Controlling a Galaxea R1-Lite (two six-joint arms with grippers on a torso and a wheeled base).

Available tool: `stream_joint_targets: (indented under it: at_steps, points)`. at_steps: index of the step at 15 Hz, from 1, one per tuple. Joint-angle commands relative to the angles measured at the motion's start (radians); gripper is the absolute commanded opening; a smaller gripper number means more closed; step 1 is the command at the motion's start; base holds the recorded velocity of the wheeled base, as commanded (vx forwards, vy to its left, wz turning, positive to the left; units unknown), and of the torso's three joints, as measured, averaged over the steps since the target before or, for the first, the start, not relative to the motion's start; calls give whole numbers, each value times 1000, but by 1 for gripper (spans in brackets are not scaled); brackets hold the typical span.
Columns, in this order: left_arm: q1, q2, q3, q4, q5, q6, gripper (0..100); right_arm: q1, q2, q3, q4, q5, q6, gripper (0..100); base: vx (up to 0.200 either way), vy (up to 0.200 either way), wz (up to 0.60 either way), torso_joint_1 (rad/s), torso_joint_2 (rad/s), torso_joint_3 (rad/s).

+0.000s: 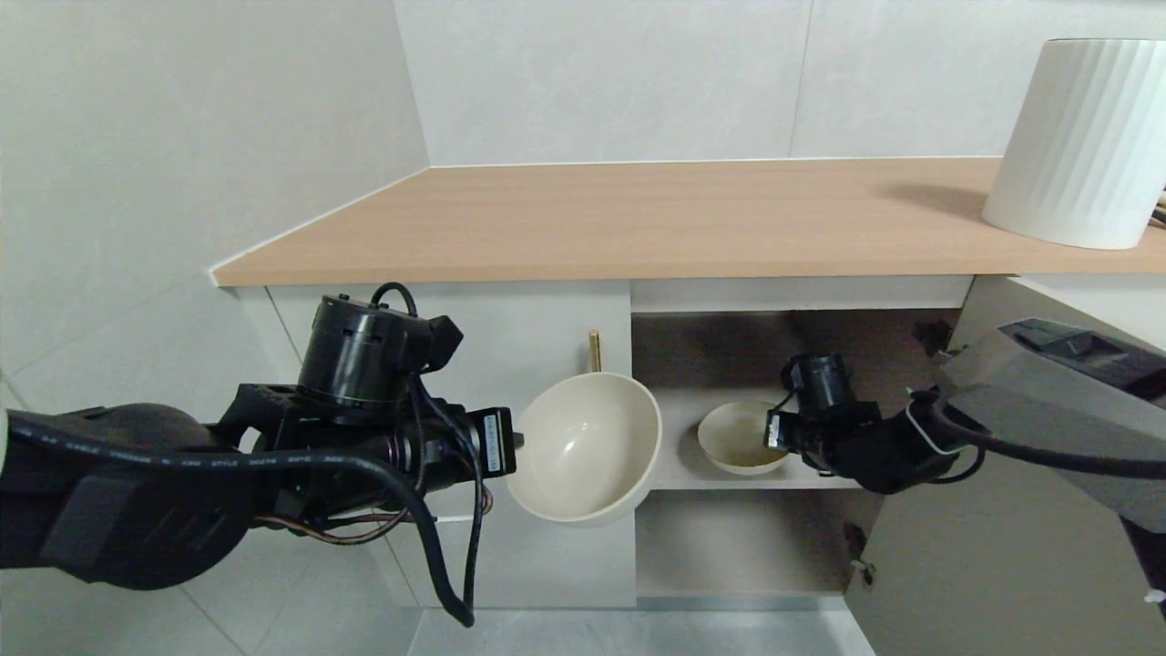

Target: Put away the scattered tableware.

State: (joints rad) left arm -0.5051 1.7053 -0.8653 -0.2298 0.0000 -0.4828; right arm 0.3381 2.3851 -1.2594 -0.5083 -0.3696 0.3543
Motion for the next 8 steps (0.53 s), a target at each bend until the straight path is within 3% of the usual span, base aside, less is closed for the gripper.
stream_joint_targets:
  at_steps: [1,8]
  points:
    - [-1,8,0,0,0,0,0,-24,126,-80,1,-20,2,0,0,0,0,0,0,0]
    - [-9,22,2,0,0,4,0,-45,220,-207,10,-103,-5,0,0,0,0,0,0,0]
